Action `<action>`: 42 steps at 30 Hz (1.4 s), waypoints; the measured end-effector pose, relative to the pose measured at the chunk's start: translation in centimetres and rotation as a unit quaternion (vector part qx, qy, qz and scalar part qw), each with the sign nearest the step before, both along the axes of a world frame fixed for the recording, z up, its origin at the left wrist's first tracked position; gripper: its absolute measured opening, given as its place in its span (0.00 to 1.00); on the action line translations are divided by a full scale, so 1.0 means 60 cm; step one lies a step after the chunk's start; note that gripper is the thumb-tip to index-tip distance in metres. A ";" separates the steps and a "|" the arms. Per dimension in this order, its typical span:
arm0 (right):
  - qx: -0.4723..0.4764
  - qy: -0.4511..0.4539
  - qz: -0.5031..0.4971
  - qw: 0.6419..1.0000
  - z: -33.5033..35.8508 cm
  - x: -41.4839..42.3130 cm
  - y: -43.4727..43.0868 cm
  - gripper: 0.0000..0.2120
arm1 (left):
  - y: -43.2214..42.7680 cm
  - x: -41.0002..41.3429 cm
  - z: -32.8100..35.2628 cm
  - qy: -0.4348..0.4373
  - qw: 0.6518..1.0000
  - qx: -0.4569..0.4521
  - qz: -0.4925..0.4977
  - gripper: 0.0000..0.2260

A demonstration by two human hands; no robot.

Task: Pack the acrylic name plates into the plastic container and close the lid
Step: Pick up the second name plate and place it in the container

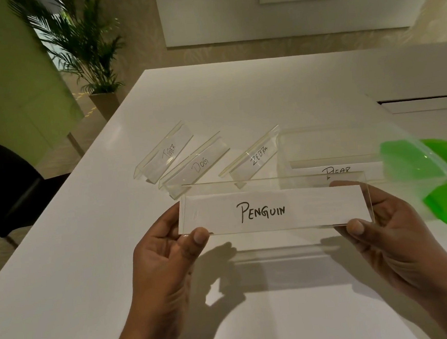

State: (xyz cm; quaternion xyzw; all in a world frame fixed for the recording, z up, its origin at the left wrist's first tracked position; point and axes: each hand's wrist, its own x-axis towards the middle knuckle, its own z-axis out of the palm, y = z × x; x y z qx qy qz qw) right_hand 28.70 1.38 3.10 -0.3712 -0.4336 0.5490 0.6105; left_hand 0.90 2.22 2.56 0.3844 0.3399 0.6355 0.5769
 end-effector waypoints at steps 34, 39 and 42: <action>0.143 -0.293 -0.077 0.942 0.100 0.022 -0.014 0.23 | -0.004 0.000 0.014 0.075 0.996 0.040 -0.033 0.33; 0.174 -0.481 -0.035 0.859 0.117 0.004 -0.029 0.24 | -0.007 0.026 0.022 0.096 0.991 0.076 -0.058 0.32; 0.187 -0.552 0.012 0.812 0.117 -0.006 -0.030 0.29 | -0.005 0.033 0.022 0.103 0.988 0.090 -0.066 0.32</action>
